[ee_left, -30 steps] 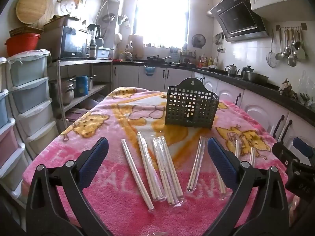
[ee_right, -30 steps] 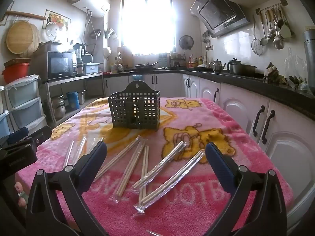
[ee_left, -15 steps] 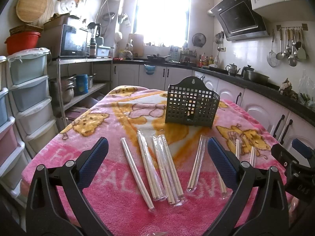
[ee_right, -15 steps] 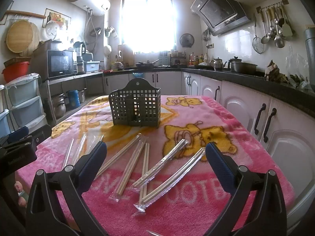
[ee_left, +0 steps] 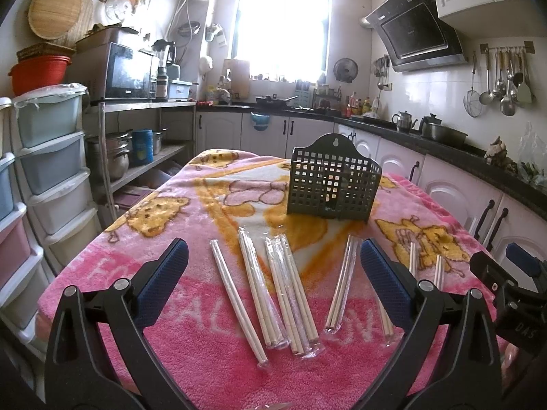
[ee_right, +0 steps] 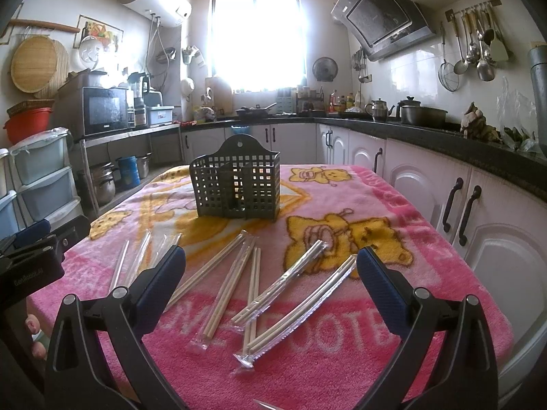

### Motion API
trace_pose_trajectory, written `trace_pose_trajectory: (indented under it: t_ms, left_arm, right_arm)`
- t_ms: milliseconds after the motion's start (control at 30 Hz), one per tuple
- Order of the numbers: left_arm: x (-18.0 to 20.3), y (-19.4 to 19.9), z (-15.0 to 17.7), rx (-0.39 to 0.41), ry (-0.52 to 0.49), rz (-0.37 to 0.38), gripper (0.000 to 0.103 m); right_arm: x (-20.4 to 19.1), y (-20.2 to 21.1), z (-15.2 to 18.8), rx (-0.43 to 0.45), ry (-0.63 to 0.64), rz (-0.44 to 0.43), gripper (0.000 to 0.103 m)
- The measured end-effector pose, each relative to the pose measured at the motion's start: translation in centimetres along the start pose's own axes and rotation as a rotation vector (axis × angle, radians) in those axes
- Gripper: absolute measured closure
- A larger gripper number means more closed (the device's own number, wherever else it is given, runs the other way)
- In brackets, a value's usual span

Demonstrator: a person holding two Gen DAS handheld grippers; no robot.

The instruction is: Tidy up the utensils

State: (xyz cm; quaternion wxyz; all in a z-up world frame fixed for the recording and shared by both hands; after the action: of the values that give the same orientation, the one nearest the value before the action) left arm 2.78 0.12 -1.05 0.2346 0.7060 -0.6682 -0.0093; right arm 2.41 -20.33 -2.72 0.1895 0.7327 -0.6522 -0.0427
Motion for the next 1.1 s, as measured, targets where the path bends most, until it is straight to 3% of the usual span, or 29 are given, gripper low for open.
trace_pose_trajectory:
  t_ms: [1100]
  left_arm:
    - [0.07,-0.72,0.49,-0.009,0.004,-0.004,0.011]
  right_arm:
    - [-0.37,-0.29,0.36,-0.015,0.004,-0.015,0.006]
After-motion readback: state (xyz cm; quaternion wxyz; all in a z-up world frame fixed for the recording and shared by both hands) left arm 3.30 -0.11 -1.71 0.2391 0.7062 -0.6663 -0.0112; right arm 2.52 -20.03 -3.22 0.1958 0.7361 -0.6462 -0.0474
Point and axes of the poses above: each gripper's, at about its wrist camera, not at the fingertips, and y roughly against the way its jaws point, x to its right, z to its underside, the point moved 3 cm from there along -y, roughly the way its jaws point, and after that the axes turned 14 degrees about y, right-handed, at the moved point
